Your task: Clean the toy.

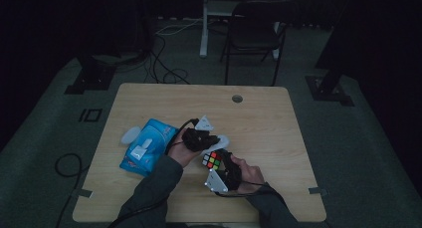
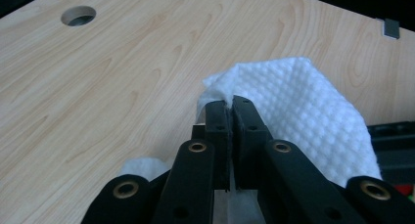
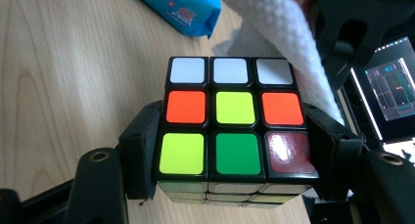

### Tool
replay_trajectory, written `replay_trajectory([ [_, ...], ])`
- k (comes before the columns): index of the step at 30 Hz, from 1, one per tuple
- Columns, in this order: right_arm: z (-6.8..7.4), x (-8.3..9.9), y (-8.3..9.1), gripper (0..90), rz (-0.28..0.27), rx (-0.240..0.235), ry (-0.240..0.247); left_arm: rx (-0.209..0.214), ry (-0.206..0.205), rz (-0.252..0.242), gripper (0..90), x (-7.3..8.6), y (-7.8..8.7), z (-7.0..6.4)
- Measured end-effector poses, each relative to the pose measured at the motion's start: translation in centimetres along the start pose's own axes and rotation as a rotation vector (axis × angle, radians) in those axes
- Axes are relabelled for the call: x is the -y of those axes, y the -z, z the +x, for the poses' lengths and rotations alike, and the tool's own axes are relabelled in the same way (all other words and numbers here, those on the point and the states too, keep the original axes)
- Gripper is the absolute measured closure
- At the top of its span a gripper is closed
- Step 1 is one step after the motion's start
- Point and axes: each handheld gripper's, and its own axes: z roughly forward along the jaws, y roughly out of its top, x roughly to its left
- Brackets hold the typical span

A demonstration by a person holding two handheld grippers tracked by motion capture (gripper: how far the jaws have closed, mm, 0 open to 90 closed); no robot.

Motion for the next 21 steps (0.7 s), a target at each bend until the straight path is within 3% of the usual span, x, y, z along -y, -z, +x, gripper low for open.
replay_trajectory([
  [6,0.0,0.0,0.2,33.9,-0.008,0.013,0.016,0.019,0.000,0.000,87.7,0.0,0.1,0.4],
  [16,0.7,-0.3,0.2,33.9,-0.002,0.055,0.099,0.067,-0.010,-0.008,87.8,-0.4,0.4,0.4],
  [21,1.0,-0.4,0.2,33.9,0.001,0.074,0.138,0.088,-0.044,0.015,87.8,-0.6,0.3,0.1],
])
